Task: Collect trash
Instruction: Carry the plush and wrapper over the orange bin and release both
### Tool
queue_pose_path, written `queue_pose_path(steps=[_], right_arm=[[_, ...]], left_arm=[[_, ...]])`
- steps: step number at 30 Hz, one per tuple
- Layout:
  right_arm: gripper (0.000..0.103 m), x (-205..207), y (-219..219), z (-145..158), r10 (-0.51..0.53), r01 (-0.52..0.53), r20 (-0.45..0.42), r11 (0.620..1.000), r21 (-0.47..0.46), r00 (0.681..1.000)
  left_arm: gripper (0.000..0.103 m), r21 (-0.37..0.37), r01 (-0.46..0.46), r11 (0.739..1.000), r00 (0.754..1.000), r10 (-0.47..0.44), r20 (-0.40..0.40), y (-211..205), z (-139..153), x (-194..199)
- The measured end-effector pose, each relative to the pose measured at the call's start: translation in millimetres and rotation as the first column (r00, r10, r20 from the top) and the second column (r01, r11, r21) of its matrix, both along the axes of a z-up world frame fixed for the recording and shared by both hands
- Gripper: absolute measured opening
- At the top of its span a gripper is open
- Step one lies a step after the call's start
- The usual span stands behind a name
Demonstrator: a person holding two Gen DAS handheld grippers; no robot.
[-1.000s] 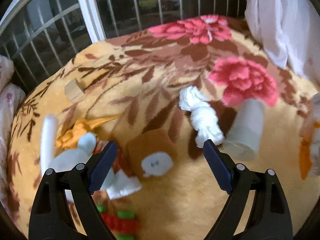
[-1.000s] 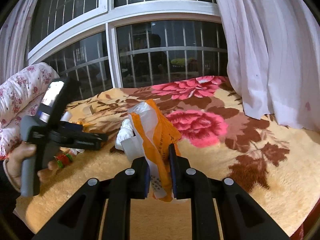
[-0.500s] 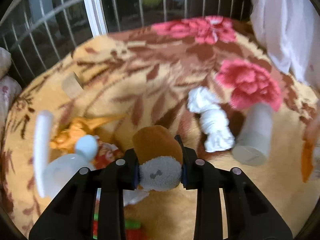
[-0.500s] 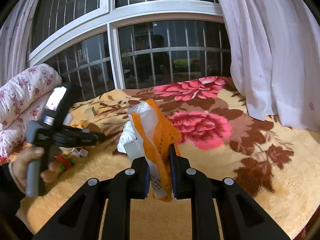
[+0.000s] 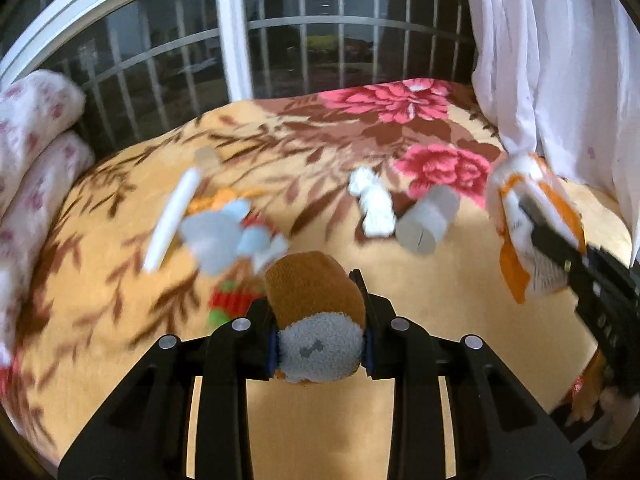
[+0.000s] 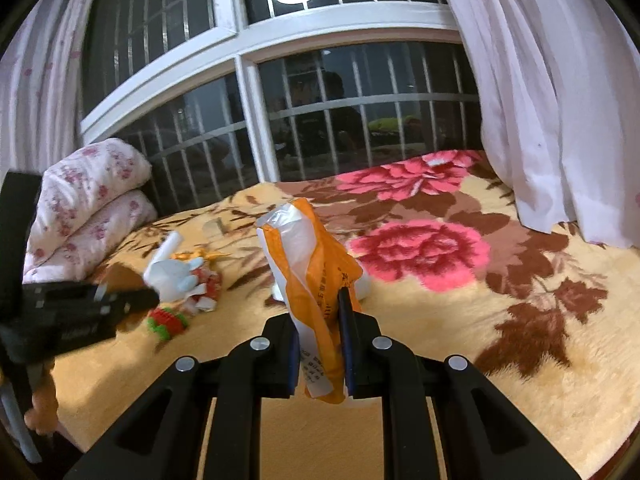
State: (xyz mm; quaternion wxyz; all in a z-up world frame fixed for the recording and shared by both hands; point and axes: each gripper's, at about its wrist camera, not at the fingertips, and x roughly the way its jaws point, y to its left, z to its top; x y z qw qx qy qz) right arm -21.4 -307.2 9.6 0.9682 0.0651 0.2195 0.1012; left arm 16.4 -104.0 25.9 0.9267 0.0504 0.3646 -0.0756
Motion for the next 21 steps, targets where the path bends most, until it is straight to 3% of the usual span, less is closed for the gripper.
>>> queue_pose_path(steps=[6,13,21], right_arm=[[0.016,-51.9,14.3,9.1,0.078,-0.078,-0.009,0.997,0.022,0.997],[0.016,-109.8,32.5,16.7,0.122,-0.122,-0.007,0.992,-0.042,0.992],[0.016,-181.1,42.7,10.2,0.228,-0.235,-0.077,0.968,-0.092,0.97]], left_arm=[[0.028,-0.026,-0.056,0.998,0.998,0.056,0.004,23.7,-5.9,-59.2],[0.028,-0.031,-0.066,0.997,0.998,0.066,0.005,44.3,-13.6,-106.6],[0.028,0.005,-0.01,1.0,1.0,0.01,-0.014,46.8,-33.8,-167.9]])
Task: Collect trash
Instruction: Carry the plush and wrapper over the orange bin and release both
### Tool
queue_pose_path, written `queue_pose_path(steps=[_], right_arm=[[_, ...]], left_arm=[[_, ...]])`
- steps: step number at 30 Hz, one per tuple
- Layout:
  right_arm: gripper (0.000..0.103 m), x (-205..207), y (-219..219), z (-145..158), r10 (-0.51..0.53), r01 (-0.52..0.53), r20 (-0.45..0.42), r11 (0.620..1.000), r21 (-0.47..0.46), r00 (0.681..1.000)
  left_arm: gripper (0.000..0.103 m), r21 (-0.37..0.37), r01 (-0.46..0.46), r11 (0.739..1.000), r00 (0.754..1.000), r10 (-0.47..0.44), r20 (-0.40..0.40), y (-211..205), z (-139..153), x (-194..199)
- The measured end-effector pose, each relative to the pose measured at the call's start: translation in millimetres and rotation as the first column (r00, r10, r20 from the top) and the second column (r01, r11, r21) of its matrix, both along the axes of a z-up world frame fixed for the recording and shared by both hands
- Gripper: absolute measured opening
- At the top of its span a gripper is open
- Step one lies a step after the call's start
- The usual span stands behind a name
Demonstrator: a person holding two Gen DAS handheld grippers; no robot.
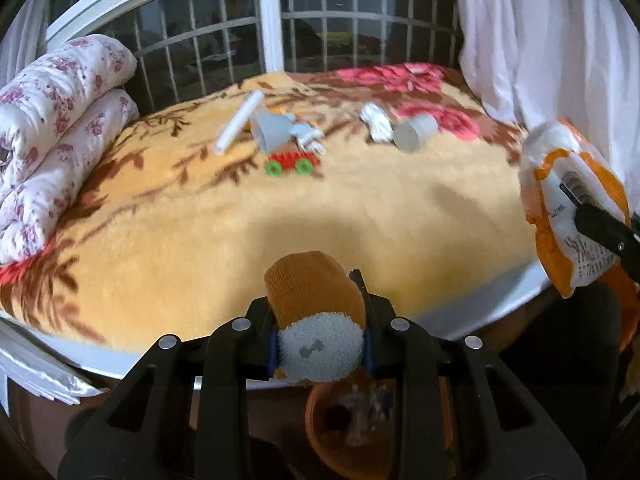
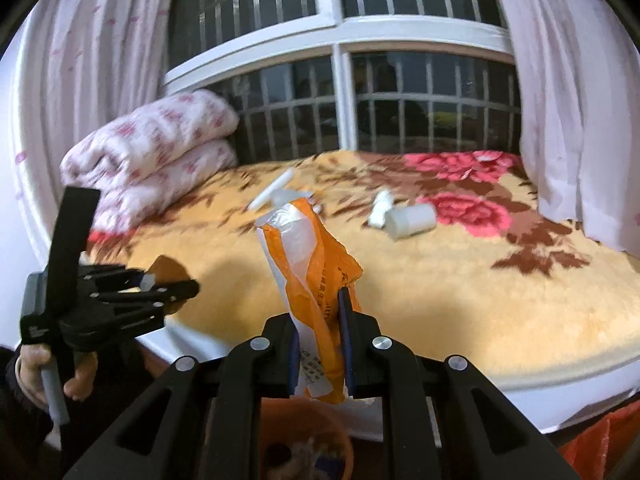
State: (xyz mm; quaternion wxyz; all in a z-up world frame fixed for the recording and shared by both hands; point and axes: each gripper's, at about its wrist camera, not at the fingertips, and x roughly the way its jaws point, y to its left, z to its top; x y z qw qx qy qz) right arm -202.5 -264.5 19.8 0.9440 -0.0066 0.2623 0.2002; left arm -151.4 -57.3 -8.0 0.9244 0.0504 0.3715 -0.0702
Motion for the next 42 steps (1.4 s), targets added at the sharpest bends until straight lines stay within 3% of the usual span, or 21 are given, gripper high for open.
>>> queue_pose_path(steps=[5,8,11,15,22,27,33,34,36,37,39,42], right_arm=[[0.016,-20.0,8.7,-25.3,0.119,-0.127,-0.145,0.991,-0.049,0.982],[0.016,-21.2,14.5,-45.9,0.151,-0.174,-0.226,0.981,-0.086,0.962],[0.016,-13.2,21.1,-74.0,0.151,-0.201,-0.335,0.972,-0.12,0.93],[0.016,6.5,28.3,-112.3,0.129,-0.211,-0.469,0.969,-0.127,0.874],[0.017,38.8,41.4,-170.8,0.115,-0.226,-0.618,0.968,-0.104,0.778],[0.017,54.5,46.5,-214.4,0.093,-0.231,-0.7,0.967,-0.106,0.708],[0.02,54.5,48.6,-235.2,0.084,-0.247,-0.733,0.962,-0.118,0.675],[0.023,54.9,49.3,-236.9,0.08,-0.248,-0.734,0.961,-0.124,0.674],[0.041,54.8,50.1,-241.1,0.065,-0.248,-0.737,0.958,-0.142,0.672],[0.06,52.8,47.6,-242.3,0.057,-0.243,-0.739,0.959,-0.148,0.671],[0.062,55.5,44.5,-240.1,0.039,-0.226,-0.735,0.961,-0.158,0.677],[0.062,51.6,37.1,-237.1,0.038,-0.204,-0.737,0.97,-0.136,0.675]], left_arm=[[0.029,0.048,0.077,0.996,0.993,-0.072,-0.099,-8.7,-36.1,-29.9],[0.029,0.068,0.122,0.99,0.972,-0.105,-0.21,-12.0,-71.5,-38.4],[0.029,0.068,0.152,0.986,0.926,-0.118,-0.36,-17.7,-112.3,-33.1],[0.029,0.065,0.155,0.986,0.876,-0.107,-0.471,-19.8,-146.6,-16.5],[0.029,0.1,0.137,0.986,0.803,-0.051,-0.594,-20.2,-197.1,19.4],[0.029,0.152,0.176,0.973,0.767,-0.039,-0.64,-30.5,-230.2,27.8],[0.029,0.148,0.173,0.974,0.719,-0.022,-0.695,-31.2,-253.8,32.2],[0.031,0.144,0.171,0.975,0.715,-0.022,-0.699,-29.5,-253.2,32.2],[0.053,0.157,0.163,0.974,0.716,-0.008,-0.698,-31.4,-254.8,34.9],[0.068,0.166,0.156,0.974,0.726,0.0,-0.688,-31.4,-254.0,35.2],[0.072,0.177,0.144,0.974,0.742,0.012,-0.67,-30.6,-249.6,35.9],[0.075,0.18,0.135,0.974,0.745,0.02,-0.667,-30.4,-248.2,35.2]])
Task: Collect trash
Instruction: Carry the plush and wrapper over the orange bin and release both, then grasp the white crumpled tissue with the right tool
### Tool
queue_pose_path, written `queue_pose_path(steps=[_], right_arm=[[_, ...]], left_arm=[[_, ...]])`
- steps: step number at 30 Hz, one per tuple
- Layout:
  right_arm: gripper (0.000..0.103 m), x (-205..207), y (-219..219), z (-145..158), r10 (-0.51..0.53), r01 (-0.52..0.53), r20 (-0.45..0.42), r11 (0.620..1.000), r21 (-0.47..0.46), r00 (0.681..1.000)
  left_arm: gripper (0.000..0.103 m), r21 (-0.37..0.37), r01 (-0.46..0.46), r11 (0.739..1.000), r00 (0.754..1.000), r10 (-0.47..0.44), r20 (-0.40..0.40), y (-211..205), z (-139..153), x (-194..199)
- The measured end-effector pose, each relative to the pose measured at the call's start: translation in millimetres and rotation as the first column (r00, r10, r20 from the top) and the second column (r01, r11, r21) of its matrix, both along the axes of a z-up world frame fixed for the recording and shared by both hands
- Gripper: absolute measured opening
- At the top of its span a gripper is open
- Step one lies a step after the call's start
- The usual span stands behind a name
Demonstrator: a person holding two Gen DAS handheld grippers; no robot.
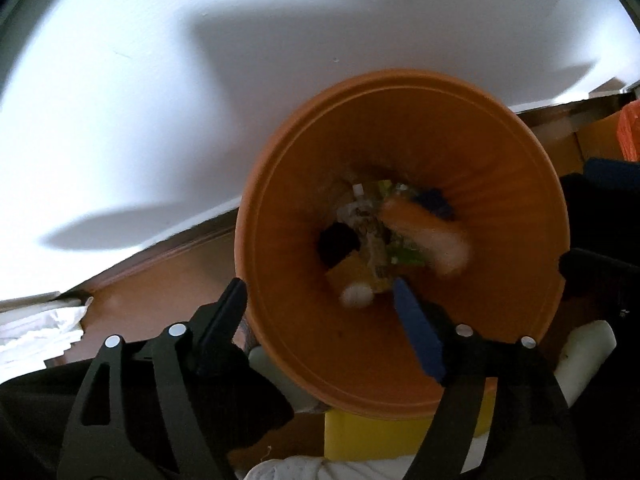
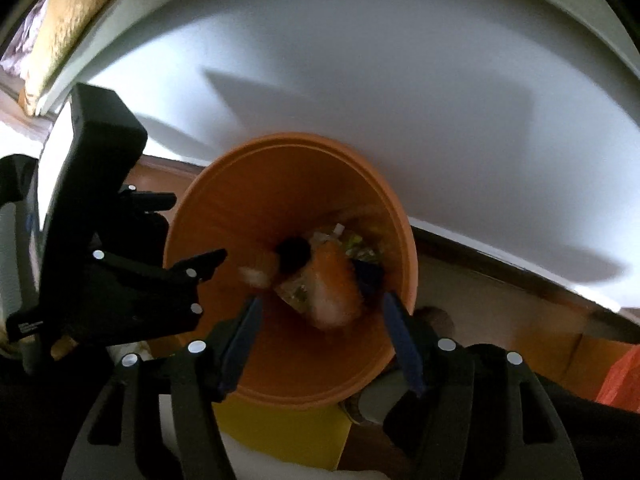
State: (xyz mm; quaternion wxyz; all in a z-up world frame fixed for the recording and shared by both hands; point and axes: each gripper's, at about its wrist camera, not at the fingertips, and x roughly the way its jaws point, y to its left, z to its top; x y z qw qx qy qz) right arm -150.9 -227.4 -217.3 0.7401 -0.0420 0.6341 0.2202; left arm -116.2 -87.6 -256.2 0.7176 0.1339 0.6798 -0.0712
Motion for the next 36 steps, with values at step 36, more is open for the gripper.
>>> queue_pose_path(steps=[36], right_arm=[[0.081,48.6,-63.6,221.8,-0.178,0.116,0.512,0.982,0.151,0.841]], left_arm=[[0.08,-0.098,0.093,0.991,0.844,-0.026,0.536,35.0,221.8,-7.9]])
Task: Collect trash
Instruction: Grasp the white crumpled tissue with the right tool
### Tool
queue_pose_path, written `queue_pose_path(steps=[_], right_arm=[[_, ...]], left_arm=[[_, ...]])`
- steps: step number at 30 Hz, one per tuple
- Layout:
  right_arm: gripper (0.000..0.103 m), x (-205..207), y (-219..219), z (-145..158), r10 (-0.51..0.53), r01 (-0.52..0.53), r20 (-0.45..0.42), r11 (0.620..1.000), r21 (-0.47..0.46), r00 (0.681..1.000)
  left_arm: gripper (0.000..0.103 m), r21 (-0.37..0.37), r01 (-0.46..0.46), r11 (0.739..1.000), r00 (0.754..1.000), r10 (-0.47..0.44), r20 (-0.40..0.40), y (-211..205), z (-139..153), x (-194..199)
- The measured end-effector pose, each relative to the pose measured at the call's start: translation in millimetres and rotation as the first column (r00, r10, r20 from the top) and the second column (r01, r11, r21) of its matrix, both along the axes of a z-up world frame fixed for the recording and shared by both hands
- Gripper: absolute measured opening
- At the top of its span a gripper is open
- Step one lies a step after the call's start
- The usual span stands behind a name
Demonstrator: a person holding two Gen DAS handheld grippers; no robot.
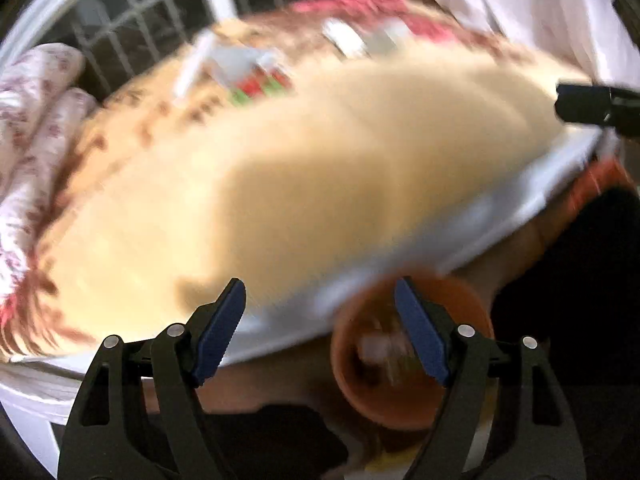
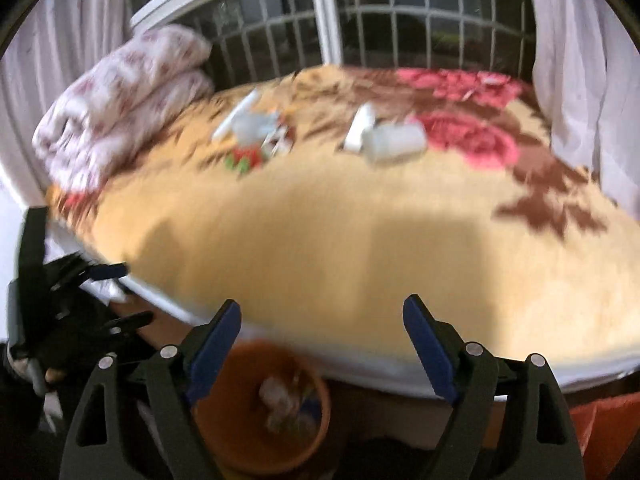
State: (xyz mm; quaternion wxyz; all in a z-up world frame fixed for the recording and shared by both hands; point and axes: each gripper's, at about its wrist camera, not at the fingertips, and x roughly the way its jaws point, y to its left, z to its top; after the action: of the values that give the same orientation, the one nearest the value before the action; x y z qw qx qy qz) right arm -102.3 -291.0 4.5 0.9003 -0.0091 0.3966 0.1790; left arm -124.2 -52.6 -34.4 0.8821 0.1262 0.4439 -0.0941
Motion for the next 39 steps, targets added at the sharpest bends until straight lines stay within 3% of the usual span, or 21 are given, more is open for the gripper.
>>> queue_pose_path(steps=[4,10,17,23,25,26,27,29,32,35,39], right_arm=[[0.081,57.1,0.0,11.6,-0.061,0.061,0.041,0.998,0.01,0.997],[0.081,155.2,19.4,37.4,-0.066,0.063,0.052,0.996,0.063,0.996],[0.078,260.1,46.7,18.0,-0.066,0.064,-0.045,0.997,-0.046,0.997],[0.072,320.6,61.9,-22.4,-0.061,0.042,-0.209,0.995,-0.093,0.976],[0.064,328.8,68.5,-33.6,-0.056,0.028,-0.255,0.993,-0.111,0.965],[0.05,332.0,72.3,-40.0,-0.053,0.019,-0.283,0.993,-0.12,0.958],[0.042,333.6,76.4,-49.0,-0.053,0.01,-0.311,0.99,-0.138,0.949],[0.035,328.7,82.9,-52.0,-0.055,0.004,-0.277,0.983,-0.183,0.959],[0.033,313.4,93.7,-41.4,-0.017,-0.026,-0.202,0.978,-0.209,0.979],[0.033,287.0,93.6,-17.1,0.0,-0.016,-0.109,0.99,-0.138,0.994],[0.034,220.2,81.7,12.2,-0.004,0.004,0.039,1.0,0.001,0.999]], left_arm=[[0.082,-0.05,-0.068,0.996,0.995,0.072,0.07,10.4,19.0,40.2],[0.082,-0.058,-0.118,0.991,0.985,0.124,0.12,14.1,30.1,97.8],[0.082,-0.133,-0.179,0.975,0.98,0.189,0.066,31.5,10.6,142.3],[0.082,-0.17,-0.217,0.961,0.975,0.223,0.017,43.9,-3.9,153.6],[0.082,-0.17,-0.219,0.961,0.974,0.225,0.022,44.2,-3.5,153.5],[0.082,-0.173,-0.219,0.96,0.974,0.226,0.02,44.4,-4.4,153.1],[0.082,-0.175,-0.22,0.96,0.974,0.227,0.018,44.4,-5.2,153.0],[0.083,-0.172,-0.219,0.96,0.974,0.227,0.022,43.3,-6.1,152.2],[0.085,-0.167,-0.219,0.961,0.974,0.227,0.026,42.0,-7.2,154.5],[0.085,-0.16,-0.222,0.962,0.972,0.231,0.036,41.0,-8.2,153.9],[0.085,-0.167,-0.225,0.96,0.971,0.235,0.047,42.1,-7.9,150.9]])
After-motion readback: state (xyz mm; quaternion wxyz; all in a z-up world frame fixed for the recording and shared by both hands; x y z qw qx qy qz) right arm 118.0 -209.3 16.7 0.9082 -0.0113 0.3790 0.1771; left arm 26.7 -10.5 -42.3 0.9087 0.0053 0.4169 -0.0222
